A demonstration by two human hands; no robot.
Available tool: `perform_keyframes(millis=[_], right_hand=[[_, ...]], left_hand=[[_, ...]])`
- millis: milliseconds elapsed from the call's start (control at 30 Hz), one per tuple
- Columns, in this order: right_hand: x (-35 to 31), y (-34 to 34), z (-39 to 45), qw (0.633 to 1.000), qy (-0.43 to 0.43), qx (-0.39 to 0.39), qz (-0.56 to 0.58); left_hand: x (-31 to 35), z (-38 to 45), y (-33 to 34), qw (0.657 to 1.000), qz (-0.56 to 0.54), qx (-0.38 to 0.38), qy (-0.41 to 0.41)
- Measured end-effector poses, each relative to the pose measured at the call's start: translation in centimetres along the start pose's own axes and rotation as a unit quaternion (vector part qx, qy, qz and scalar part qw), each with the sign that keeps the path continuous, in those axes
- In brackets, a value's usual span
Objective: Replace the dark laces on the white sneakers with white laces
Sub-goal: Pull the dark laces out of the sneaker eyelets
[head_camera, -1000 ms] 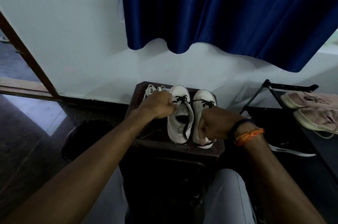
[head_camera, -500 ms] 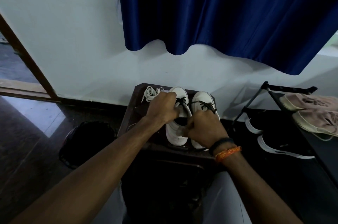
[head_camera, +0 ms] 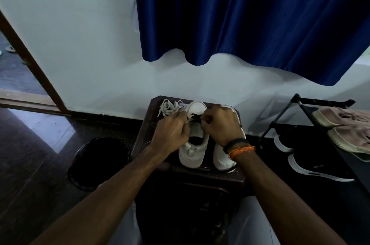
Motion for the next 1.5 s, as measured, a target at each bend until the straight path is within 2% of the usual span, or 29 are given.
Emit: perform_keyframes(millis=[100,233,467,533,700,967,1100,1233,1300,1367,1433,1500], right_hand=[[0.7,0.0,0.2,1.0,0.016,-0.018,0.019],[-0.3,0.8,0.4,0.999,-0.012,-0.041,0.033],[-2.2,1.9,0.4,0.993,-0.092,-0.039,-0.06],[-1.9,1.9,0.5,0.995,-0.078,-0.039,-0.056],[0.0,0.9,0.6,0.999,0.007,-0.012,0.037],[0.8,0.0,1.0,0.996,0.072,-0.037,0.021],[1.3,1.0,1.7,0.981,0.14,-0.115,0.069],[2.4,3.2,1.6,0.93,0.217,-0.208,0.212],[2.4,3.4,1.7,0.922,0.207,-0.223,0.239],[2.0,3.2,1.4,0.924,0.184,-0.237,0.238],[1.9,2.7,1.3,0.925,0.193,-0.215,0.249],[2.0,2.4,1.4,0.934,0.191,-0.19,0.236]], left_hand=[[-0.8,0.0,0.0,1.0,-0.008,-0.001,-0.015],[-0.9,0.1,0.2,0.999,-0.01,-0.012,-0.029],[-0.6,0.2,0.2,1.0,-0.013,-0.017,-0.023],[-0.5,0.1,0.0,1.0,-0.001,-0.011,-0.023],[-0.1,-0.2,-0.9,0.999,0.028,0.028,-0.012],[1.7,0.1,-1.5,0.996,0.069,0.043,0.047],[1.7,0.1,-1.0,0.998,0.049,0.034,0.036],[1.1,0.0,-0.7,1.0,0.015,0.02,-0.004],[0.5,0.4,-0.3,0.999,-0.013,-0.012,-0.035],[0.0,0.9,-0.5,0.998,-0.035,-0.011,-0.057],[0.1,1.6,-0.5,0.998,-0.052,-0.011,-0.041],[1.1,2.1,0.1,0.994,-0.103,-0.049,0.008]])
Point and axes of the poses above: each hand's wrist, its own z-axis towards the middle knuckle, its own y-axis out of the palm, x = y × z, the point moved 9 cm from there along z, towards the middle knuckle, and after that the axes turned 7 degrees about z, right-handed, at the moved point
